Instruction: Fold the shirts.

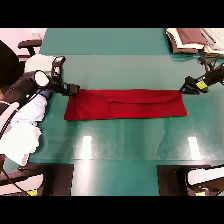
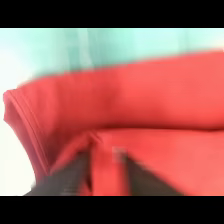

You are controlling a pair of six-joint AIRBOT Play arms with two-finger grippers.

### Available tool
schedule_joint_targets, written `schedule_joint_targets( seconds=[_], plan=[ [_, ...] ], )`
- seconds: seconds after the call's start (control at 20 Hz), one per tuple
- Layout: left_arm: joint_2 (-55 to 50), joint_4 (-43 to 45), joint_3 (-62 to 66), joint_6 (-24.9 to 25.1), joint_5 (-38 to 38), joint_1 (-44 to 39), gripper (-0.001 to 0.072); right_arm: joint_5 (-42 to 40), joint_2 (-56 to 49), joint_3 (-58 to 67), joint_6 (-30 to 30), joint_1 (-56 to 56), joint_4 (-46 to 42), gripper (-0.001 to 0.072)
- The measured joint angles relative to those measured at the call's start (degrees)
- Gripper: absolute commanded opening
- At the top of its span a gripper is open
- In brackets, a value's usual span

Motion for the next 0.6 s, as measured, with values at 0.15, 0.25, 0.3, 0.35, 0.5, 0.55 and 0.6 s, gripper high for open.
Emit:
schedule_joint_targets(
  seconds=[0.15, 0.25, 0.3, 0.35, 0.5, 0.55, 0.6],
  plan=[
    [-0.6, 0.0, 4.1, -0.1, -1.6, 0.0, 0.0272, 1.1, -1.1, 1.3, -2.5, -2.1, 0.9, 0.0454],
    [-0.8, -0.5, 6.7, -0.1, -3.6, 0.0, 0.0023, 1.7, -0.8, -0.4, -3.7, -5.3, 1.3, 0.0596],
    [-0.9, -1.1, 7.5, -0.1, -4.3, 0.0, 0.0023, 1.8, -0.6, -1.9, -4.1, -7.3, 1.7, 0.0597],
    [-1.0, -2.0, 8.1, -0.1, -5.0, 0.0, 0.0023, 1.9, -0.6, -3.6, -4.5, -9.4, 2.6, 0.0595],
    [-1.4, -6.7, 9.1, -0.1, -6.0, 0.0, 0.0023, 1.6, -1.1, -9.3, -6.9, -14.7, 7.4, 0.0592],
    [-1.8, -8.7, 9.3, 0.0, -6.2, 0.0, 0.0023, 1.1, -1.6, -10.9, -7.5, -15.6, 9.1, 0.0591],
    [-2.3, -10.5, 9.5, 0.1, -6.2, -0.2, 0.0023, 0.5, -1.9, -12.5, -8.3, -16.2, 11.1, 0.0548]
  ],
)
